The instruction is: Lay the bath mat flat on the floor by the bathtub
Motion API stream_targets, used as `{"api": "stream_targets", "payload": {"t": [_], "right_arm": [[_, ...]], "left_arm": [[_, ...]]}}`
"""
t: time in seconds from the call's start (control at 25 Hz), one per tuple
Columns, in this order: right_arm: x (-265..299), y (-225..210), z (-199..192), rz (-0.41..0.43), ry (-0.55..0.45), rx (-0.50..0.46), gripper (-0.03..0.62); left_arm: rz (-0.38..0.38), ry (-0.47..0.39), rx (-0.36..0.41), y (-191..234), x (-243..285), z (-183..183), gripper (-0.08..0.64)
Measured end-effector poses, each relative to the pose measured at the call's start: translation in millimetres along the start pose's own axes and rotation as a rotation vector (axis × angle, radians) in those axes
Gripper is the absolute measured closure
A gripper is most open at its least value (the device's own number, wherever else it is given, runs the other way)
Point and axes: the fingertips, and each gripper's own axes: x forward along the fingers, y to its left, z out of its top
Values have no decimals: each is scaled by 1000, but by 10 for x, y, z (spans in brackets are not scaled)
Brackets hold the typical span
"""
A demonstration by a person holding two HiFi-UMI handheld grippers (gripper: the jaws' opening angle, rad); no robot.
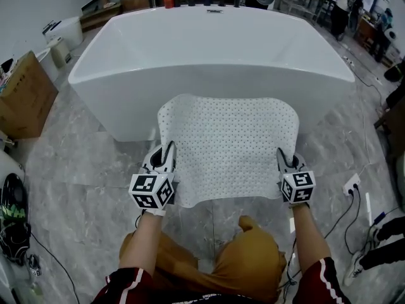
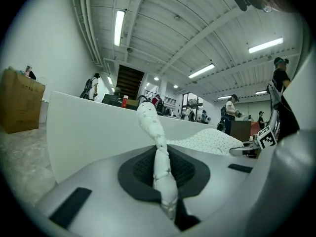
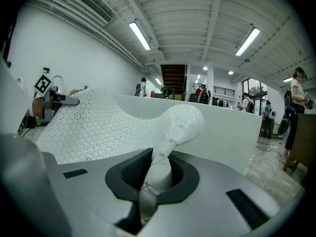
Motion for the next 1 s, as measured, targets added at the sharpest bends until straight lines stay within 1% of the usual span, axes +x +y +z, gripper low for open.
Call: {"api": "stream_targets", "payload": {"t": [0.2, 0.48, 0.68, 0.92, 1.0], "right_arm": [[210, -38, -322, 0, 24, 45, 548], [526, 2, -895, 27, 102, 81, 548], [710, 32, -1301, 47, 152, 102, 548], [969, 80, -1661, 63, 204, 114, 548], [1039, 53, -1770, 65, 218, 120, 548]], "left_arm": [[5, 46, 20, 47, 264, -323, 532], [16, 146, 27, 134, 481, -902, 532], [34, 213, -26, 186, 609, -1297, 532], [53, 272, -12, 298, 741, -1663, 532], [61, 284, -28, 307, 791, -1783, 532]]}}
